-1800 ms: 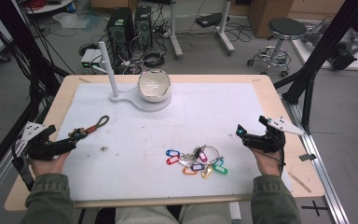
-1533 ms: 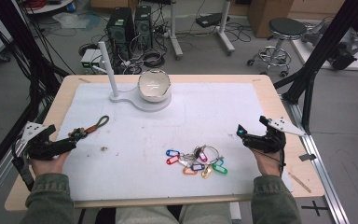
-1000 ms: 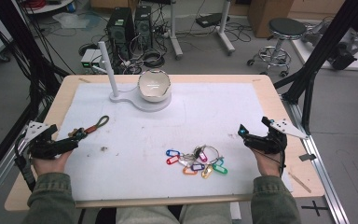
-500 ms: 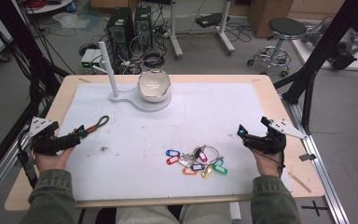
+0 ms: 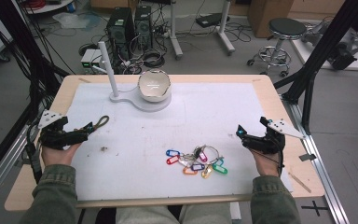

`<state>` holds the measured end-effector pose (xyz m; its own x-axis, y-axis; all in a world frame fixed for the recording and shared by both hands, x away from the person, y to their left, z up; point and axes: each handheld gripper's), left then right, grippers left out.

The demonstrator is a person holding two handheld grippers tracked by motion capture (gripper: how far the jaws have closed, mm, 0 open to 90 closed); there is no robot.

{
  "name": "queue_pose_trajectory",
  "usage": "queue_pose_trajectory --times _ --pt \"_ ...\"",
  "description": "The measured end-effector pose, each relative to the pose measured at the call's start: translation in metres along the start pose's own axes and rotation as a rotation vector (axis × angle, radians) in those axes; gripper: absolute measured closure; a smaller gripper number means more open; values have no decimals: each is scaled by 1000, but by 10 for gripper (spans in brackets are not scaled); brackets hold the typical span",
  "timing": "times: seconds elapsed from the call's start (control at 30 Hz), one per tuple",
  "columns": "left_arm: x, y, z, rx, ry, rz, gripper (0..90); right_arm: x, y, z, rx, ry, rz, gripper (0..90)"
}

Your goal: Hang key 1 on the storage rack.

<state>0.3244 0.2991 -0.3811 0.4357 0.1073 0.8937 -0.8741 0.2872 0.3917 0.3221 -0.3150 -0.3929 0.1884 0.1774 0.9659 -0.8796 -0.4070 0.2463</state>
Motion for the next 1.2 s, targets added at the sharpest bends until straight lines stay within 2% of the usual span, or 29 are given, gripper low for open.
queue_pose_trajectory --times 0.07,0.2,0.33,0.43,0.6,0.63,0.67,0.8,0.83,0.9,0.93,1.07,1.2 --pt "3 -1 1 -6 -4 -2 17 0 0 0 0 3 -1 7" --pt "13 -7 4 -19 -30 -37 17 0 0 -1 1 5 2 6" --pt "17 -13 1 -26 -24 -59 17 0 0 0 5 3 4 6" --pt "19 -18 -2 -14 -28 -73 17 0 0 0 7 4 2 6" --pt "17 -29 -6 -9 -13 -116 17 0 0 0 8 6 3 7" --pt "16 -34 -8 -6 -12 -145 17 0 0 0 9 5 3 6" --pt "15 -36 -9 -4 -8 -153 17 0 0 -1 11 3 1 7" --pt "13 -41 -11 -7 -13 -185 17 0 -1 0 12 5 3 7" --pt "12 -45 -12 -11 -21 -211 17 0 -1 0 13 6 2 6" --pt "11 -47 -12 -9 -22 -223 17 0 -1 -1 13 6 3 7" --pt "10 -50 -13 -8 -25 -246 17 0 -1 -1 14 2 2 6" --pt "8 -55 -15 -8 -27 -266 17 0 -1 -1 15 5 2 6" --pt "5 -61 -19 1 -38 -320 17 0 -1 -1 16 4 -1 6"
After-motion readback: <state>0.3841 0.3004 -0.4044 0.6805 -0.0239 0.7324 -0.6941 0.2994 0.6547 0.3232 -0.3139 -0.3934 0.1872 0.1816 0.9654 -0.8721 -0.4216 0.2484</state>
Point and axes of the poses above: each handheld gripper's, and its own axes: y roughly backward along the jaws, x roughly out of its top, z roughly to its right, and after that the axes turned 9 degrees about y, right-handed
